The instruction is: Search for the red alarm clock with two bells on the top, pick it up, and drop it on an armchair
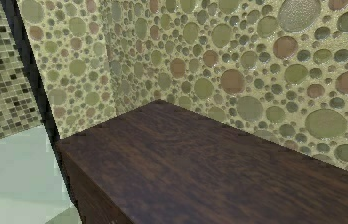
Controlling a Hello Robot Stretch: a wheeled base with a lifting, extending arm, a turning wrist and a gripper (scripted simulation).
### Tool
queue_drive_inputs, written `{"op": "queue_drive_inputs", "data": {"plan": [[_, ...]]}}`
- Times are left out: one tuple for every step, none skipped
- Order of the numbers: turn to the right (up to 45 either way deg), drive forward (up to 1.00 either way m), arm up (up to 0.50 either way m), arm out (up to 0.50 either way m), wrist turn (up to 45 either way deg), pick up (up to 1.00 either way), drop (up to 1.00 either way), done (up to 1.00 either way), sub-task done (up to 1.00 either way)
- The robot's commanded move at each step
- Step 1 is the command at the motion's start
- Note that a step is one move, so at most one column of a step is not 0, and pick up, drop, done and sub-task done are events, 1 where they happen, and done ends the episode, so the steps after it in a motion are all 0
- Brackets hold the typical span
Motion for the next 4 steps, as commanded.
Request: {"op": "queue_drive_inputs", "data": {"plan": [[0.0, 0.0, 0.0, 0.0, 45.0, 0.0, 0.0, 0.0, 0.0], [0.0, 0.0, 0.0, 0.0, 45.0, 0.0, 0.0, 0.0, 0.0], [0.0, 0.0, 0.0, 0.0, 24.0, 0.0, 0.0, 0.0, 0.0], [0.0, 0.0, -0.1, 0.0, 0.0, 0.0, 0.0, 0.0, 0.0]]}}
